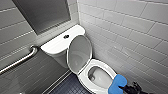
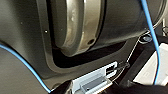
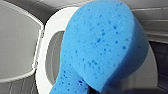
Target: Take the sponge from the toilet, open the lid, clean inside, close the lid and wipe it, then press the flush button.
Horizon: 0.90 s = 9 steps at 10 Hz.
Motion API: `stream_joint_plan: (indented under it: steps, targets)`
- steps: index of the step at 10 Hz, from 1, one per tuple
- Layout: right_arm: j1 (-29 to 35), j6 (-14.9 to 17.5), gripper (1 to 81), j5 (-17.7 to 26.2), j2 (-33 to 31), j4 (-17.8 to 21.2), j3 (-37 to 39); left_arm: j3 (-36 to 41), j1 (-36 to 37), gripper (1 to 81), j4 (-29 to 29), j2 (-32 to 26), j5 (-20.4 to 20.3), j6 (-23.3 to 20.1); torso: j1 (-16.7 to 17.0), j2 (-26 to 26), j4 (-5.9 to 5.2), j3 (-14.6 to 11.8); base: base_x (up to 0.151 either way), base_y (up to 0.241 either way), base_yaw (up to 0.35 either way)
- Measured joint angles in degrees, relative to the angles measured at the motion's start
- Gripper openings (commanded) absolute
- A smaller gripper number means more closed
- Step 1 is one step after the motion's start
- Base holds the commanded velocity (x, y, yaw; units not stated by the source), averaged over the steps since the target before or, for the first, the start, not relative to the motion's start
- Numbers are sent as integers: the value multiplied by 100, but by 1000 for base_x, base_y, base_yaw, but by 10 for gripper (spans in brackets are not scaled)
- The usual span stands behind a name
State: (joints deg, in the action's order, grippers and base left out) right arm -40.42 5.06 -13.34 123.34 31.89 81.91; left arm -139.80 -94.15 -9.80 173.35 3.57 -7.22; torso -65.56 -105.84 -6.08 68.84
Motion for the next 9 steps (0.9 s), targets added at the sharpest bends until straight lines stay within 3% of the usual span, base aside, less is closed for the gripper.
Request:
stream_joint_plan:
  steps: [3, 5, 8, 9]
  targets:
    - [-444, 0, 10, -592, -28, 5, -335, 0, 0, 811, -9, 0, -7, 2, 0, -2, 0, 0, 0, 0, 0]
    - [-624, 28, 10, -317, -2, 2, -848, 0, 0, 811, -11, 28, -10, 0, 0, -2, 0, 0, 0, 0, 0]
    - [-146, 54, 10, -256, -96, 11, -1054, 0, 5, 811, -12, 33, -13, 0, 0, -2, 0, -2, 0, 0, 0]
    - [57, 61, 10, -49, -77, 46, -1052, 0, 13, 811, -15, 33, -10, 0, 0, -2, 0, -2, 0, 0, 0]
